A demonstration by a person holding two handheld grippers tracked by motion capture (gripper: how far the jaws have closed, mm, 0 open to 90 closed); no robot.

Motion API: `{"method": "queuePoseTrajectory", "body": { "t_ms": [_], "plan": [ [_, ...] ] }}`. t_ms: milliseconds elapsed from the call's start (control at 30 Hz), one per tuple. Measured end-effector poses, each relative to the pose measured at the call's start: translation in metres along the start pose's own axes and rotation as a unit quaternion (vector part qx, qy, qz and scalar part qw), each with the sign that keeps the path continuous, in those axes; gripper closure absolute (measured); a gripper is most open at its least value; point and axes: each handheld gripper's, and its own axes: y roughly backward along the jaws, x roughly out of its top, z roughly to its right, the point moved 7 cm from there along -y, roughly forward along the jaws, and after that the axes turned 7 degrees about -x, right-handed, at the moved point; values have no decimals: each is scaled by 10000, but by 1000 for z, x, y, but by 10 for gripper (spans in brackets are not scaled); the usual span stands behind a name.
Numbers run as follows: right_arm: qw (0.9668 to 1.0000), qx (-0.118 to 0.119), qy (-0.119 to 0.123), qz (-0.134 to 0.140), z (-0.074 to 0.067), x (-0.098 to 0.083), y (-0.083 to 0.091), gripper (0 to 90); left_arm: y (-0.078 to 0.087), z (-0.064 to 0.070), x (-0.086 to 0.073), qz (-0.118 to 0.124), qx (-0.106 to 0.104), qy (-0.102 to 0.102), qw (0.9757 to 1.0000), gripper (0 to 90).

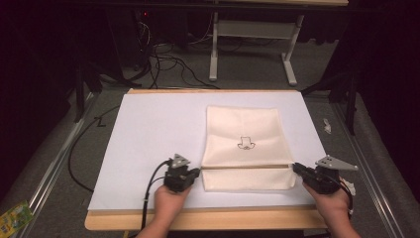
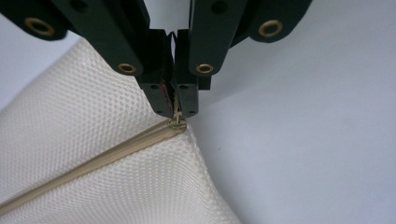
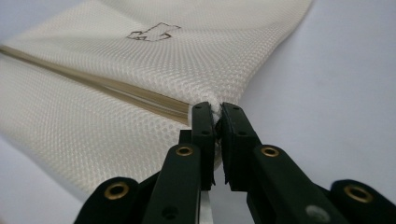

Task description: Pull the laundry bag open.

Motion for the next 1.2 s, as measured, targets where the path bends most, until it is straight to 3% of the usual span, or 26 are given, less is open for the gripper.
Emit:
{"method": "queuePoseTrajectory", "body": {
  "t_ms": [33,67,100,300,333,367,500,533,567,600,633,667,700,733,767,800,867,900,933,1033,1133,1200],
  "plan": [
    [10000,0,0,0,0,0,0,857,0,0,0,0,0,0,10000,876],
    [9995,-142,255,-113,-8,-3,-5,857,-4,-1,-10,-240,20,-68,9997,876],
    [9987,-244,416,-143,-11,-3,-7,856,-4,-2,-10,-212,26,-72,9997,875],
    [9986,-190,453,-201,-15,-8,-9,808,2,-5,-1,58,62,-120,9999,864],
    [9987,-156,442,-199,-14,-9,-10,792,4,-5,-1,77,90,-241,9996,857],
    [9987,-156,442,-199,-14,-9,-10,792,4,-5,-1,77,90,-241,9996,818],
    [9994,-143,303,56,-10,-6,-9,552,14,-8,11,385,222,-456,9980,652],
    [9994,-143,303,56,-10,-6,-9,552,14,-8,11,385,222,-456,9980,613],
    [9993,-228,241,164,-5,-3,-6,422,21,-13,15,544,375,-563,9962,573],
    [9990,-327,211,232,-1,-2,-5,367,27,-16,17,616,455,-603,9952,533],
    [9985,-422,206,298,3,-1,-2,331,27,-16,17,616,455,-603,9952,489],
    [9977,-532,216,349,9,0,0,290,39,-26,19,791,693,-657,9923,443],
    [9977,-532,216,349,9,0,0,290,39,-26,19,791,693,-657,9923,404],
    [9963,-722,145,436,23,0,6,226,54,-39,20,915,952,-714,9887,362],
    [9963,-722,145,436,23,0,6,226,54,-39,20,915,952,-714,9887,311],
    [9948,-899,-12,481,39,-1,13,190,70,-51,19,1024,1191,-637,9855,263],
    [9924,-1089,-180,546,54,-3,22,158,85,-63,17,1135,1364,-531,9827,202],
    [9910,-1170,-294,580,60,-3,26,156,85,-63,17,1135,1364,-531,9827,183],
    [9896,-1241,-369,632,65,-3,29,153,95,-71,14,1251,1442,-389,9808,167],
    [9883,-1294,-391,701,66,-2,29,152,96,-75,14,1314,1418,-224,9809,157],
    [9921,-1147,-100,500,53,-4,16,150,86,-67,16,1121,1438,-489,9820,156],
    [9923,-1142,-35,477,49,-4,14,150,83,-64,16,1056,1430,-585,9823,152]
  ]
}}
